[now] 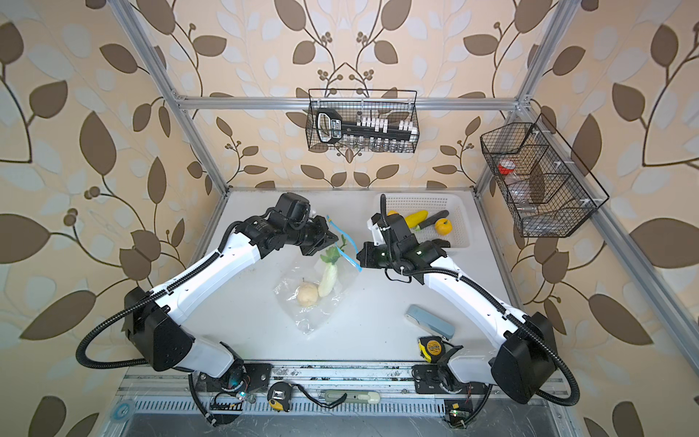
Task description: Place the food in the zip-top bag and seal the zipper
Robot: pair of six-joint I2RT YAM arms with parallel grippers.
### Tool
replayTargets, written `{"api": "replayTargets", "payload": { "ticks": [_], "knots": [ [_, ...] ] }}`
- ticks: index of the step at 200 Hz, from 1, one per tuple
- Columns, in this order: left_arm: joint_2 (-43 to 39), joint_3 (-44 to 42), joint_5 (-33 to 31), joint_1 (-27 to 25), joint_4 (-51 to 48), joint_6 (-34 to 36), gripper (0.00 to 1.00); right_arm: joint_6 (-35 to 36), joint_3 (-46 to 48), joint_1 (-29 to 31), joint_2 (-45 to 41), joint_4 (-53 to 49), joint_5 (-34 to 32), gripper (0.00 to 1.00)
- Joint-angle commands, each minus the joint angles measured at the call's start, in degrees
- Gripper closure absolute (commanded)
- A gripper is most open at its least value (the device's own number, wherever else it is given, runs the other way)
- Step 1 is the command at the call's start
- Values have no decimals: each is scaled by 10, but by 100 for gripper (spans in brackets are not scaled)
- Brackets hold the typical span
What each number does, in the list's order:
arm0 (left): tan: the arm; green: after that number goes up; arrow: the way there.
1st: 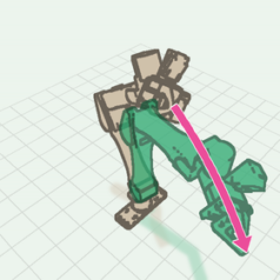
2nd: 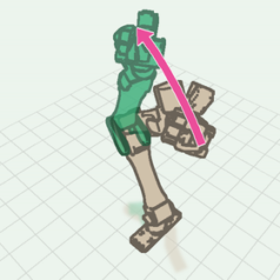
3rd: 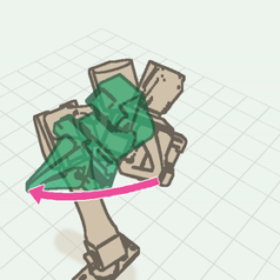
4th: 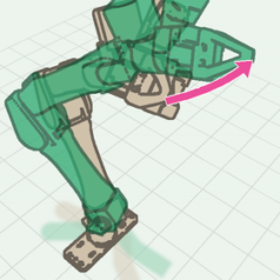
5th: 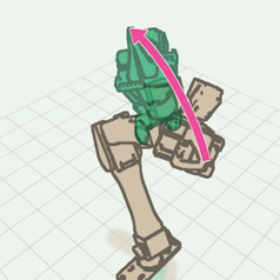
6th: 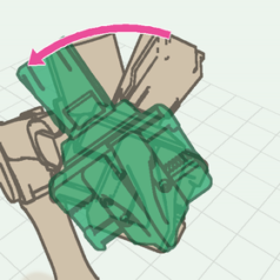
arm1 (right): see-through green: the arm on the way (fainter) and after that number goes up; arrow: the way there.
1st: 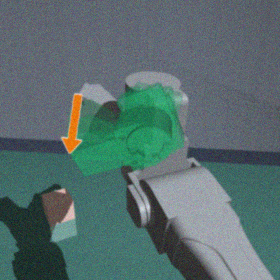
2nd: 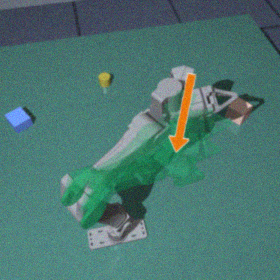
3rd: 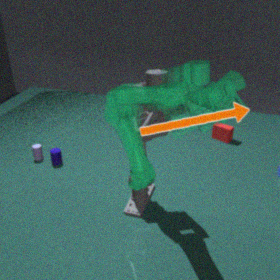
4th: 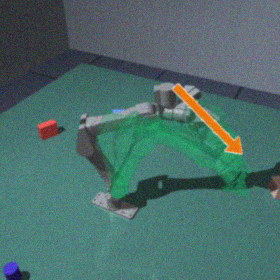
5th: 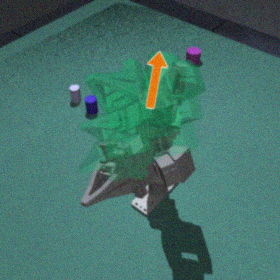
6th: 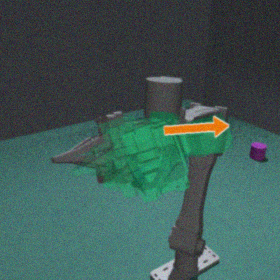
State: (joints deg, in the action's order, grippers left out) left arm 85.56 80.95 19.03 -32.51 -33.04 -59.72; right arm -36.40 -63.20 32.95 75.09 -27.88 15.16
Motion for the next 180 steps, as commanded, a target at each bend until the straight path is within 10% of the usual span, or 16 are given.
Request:
{"api": "replayTargets", "payload": {
  "ticks": [1,180],
  "knots": [
    [-17,33,-8,7,-11,21,100,-20,16,10,-18,12,-9,100],
    [30,36,25,-34,23,14,100,-52,103,3,-104,13,-53,100]
  ]
}}
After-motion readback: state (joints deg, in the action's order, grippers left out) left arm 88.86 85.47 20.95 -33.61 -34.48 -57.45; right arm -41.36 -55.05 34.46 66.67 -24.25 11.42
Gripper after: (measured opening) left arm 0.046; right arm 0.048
